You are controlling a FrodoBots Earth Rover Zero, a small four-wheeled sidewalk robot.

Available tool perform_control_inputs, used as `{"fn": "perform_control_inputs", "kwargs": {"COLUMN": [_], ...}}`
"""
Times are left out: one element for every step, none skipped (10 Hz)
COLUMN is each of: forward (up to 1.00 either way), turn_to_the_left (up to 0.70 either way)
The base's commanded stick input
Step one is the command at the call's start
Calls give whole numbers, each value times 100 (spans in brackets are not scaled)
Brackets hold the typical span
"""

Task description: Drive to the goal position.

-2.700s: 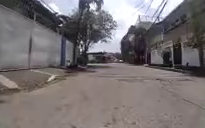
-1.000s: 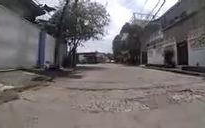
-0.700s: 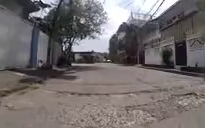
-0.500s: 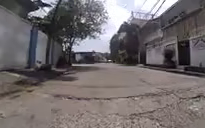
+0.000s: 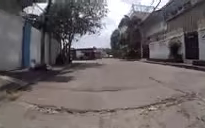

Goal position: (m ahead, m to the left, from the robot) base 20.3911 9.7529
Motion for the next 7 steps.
{"fn": "perform_control_inputs", "kwargs": {"forward": [97,97,97,97,97,97,97], "turn_to_the_left": [-9,-1,0,0,0,0,0]}}
